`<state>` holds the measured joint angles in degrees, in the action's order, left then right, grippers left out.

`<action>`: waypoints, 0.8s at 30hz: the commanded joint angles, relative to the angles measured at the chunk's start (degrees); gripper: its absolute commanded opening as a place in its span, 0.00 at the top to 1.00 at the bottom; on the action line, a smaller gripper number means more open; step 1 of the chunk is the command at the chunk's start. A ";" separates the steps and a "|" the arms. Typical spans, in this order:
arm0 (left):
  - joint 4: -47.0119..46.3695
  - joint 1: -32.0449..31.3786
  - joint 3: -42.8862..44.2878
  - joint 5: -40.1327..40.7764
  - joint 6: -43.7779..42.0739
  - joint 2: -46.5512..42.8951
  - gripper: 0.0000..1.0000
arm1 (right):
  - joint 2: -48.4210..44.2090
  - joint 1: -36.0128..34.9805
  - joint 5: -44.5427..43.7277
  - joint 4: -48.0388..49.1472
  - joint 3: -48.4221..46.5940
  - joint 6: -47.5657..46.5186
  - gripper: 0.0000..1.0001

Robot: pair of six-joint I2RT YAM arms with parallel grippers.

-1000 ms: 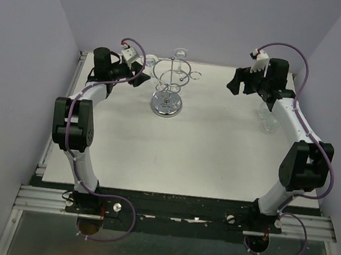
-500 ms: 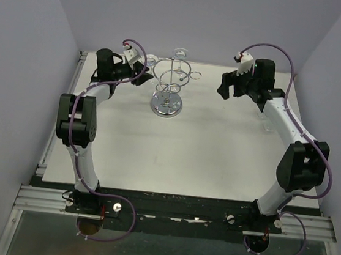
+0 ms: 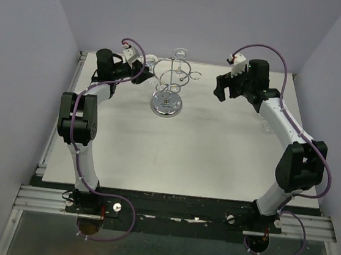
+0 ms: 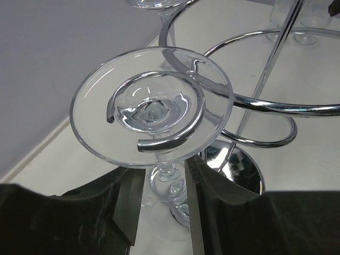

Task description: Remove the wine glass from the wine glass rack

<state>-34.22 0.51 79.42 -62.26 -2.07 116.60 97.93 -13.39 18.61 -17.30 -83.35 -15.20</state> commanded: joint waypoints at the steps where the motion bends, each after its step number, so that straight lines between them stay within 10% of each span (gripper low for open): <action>1: -4.19 -0.16 1.71 -2.87 1.71 1.26 0.50 | 1.30 -1.20 -1.56 -1.16 -1.11 -1.58 0.02; 24: -1.73 -0.34 3.38 -3.04 0.66 3.02 0.59 | 3.41 -1.82 -2.26 -1.07 -1.99 -2.55 0.01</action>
<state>-36.07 0.36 81.21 -62.85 0.05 119.15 100.14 -14.94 17.37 -17.69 -83.40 -17.06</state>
